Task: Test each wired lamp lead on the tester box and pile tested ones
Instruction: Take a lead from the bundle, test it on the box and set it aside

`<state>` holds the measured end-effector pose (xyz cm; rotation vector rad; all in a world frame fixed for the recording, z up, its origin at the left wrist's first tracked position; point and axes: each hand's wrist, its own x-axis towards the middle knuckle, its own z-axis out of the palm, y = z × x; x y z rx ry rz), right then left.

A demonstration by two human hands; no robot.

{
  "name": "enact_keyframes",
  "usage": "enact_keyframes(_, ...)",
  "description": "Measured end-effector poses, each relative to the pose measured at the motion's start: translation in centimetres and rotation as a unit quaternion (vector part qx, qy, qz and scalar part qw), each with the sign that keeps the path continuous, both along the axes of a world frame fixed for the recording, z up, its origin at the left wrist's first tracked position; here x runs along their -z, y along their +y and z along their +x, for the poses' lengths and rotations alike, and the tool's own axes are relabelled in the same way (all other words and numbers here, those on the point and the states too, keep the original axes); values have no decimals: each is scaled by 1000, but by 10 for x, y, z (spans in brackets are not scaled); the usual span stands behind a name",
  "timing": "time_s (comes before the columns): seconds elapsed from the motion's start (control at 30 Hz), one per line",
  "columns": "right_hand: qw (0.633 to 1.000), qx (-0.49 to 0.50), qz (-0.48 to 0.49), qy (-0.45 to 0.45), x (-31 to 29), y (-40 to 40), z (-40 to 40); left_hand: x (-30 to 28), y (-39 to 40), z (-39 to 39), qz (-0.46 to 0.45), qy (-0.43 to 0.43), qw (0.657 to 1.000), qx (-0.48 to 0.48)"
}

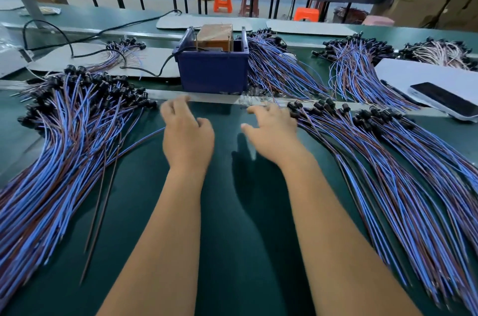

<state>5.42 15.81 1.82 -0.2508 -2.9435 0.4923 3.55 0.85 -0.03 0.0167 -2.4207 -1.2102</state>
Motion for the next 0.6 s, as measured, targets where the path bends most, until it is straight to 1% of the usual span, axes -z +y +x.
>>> enact_keyframes(0.07, 999, -29, -38, -13, 13, -18, -2, -1, -13, -3, -5, -32, 998, -46)
enact_keyframes(0.13, 999, -30, -28, 2, 24, -25, -2, -1, -21, -5, -38, -67, 995, -67)
enact_keyframes(0.23, 998, -20, -45, 31, 29, -24, -2, 0, -23, -5, -81, -103, 988, -79)
enact_keyframes(0.37, 997, -43, -59, 38, 29, -20, 3, 1, -22, -6, -133, -151, 975, -92)
enact_keyframes(0.43, 996, -49, -67, 41, 29, -19, 4, 2, -23, -7, -154, -162, 970, -96)
enact_keyframes(0.5, 991, -52, -103, 72, 28, -20, 5, 3, -24, -9, -134, -141, 976, -93)
enact_keyframes(0.53, 983, -58, -144, 96, 27, -22, 6, 2, -23, -10, -108, -117, 983, -86)
enact_keyframes(0.57, 971, -63, -198, 116, 26, -23, 7, 2, -20, -10, -67, -86, 991, -76)
enact_keyframes(0.6, 957, -64, -254, 129, 24, -24, 9, 0, -17, -9, -7, -53, 997, -58)
